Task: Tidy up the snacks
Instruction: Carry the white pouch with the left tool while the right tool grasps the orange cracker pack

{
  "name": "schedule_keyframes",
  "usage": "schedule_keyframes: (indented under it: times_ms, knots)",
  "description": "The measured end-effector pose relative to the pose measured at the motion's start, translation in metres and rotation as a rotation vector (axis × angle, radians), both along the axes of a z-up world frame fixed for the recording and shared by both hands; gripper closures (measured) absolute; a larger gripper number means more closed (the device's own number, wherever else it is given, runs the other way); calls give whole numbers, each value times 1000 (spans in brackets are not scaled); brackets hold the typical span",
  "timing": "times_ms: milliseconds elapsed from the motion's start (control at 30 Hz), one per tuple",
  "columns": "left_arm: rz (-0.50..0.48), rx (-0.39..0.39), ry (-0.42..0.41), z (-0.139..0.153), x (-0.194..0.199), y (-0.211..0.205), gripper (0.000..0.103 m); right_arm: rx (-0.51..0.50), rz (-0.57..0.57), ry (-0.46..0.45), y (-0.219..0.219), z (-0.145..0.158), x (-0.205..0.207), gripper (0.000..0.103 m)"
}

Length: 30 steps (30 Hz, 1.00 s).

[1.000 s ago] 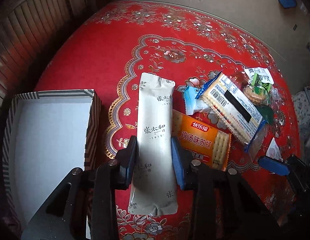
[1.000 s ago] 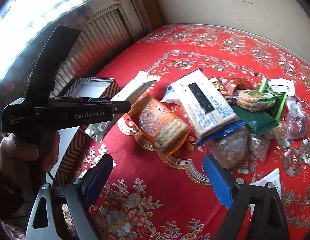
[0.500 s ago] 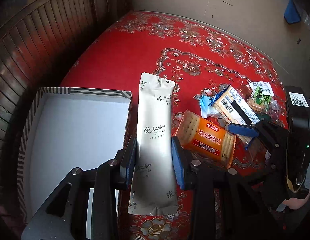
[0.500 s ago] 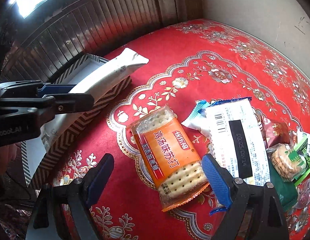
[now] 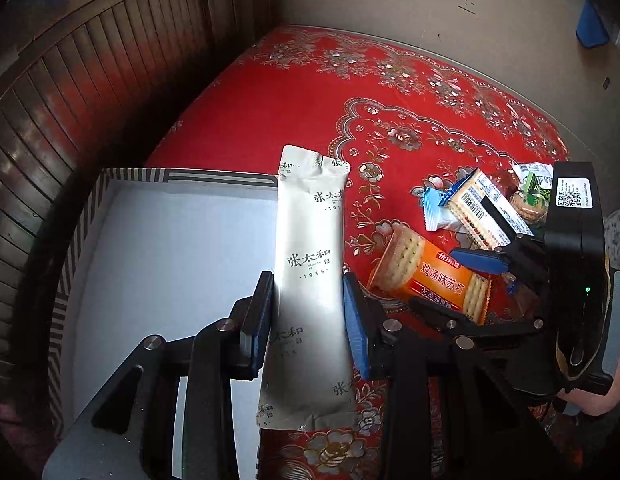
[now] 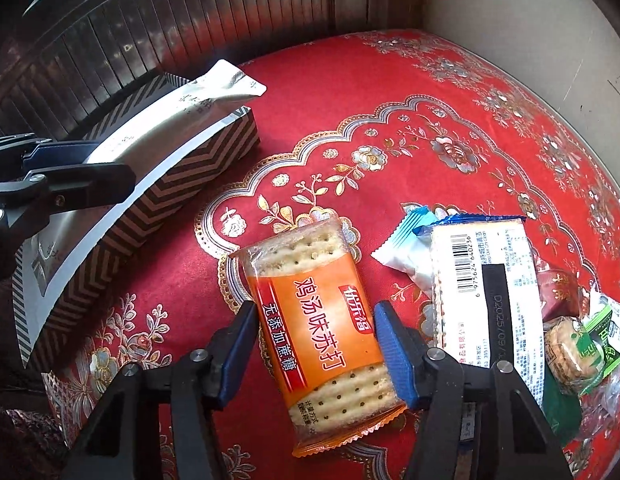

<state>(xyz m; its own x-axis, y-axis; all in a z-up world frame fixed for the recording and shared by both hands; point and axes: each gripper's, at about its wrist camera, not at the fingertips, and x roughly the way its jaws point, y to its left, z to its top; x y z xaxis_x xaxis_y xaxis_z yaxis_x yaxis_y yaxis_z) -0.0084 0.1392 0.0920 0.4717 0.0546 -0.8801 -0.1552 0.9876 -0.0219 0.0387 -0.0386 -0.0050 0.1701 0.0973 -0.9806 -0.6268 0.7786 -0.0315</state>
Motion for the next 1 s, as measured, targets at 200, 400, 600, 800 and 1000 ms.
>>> schedule_keyframes:
  times_ms: [200, 400, 600, 800, 1000]
  knots:
    - [-9, 19, -14, 2, -3, -3, 70, 46, -131, -35, -15, 12, -21, 46]
    - [-17, 29, -23, 3, -7, -7, 70, 94, -232, -80, -25, 34, -38, 48]
    - [-35, 21, -10, -1, -10, -11, 70, 86, -268, -85, -29, 35, -45, 48]
    - [-43, 27, -14, -1, -16, -12, 70, 93, -281, -89, -29, 42, -52, 48]
    - [-45, 59, -34, 2, -24, -13, 70, 113, -281, -106, -22, 51, -57, 48]
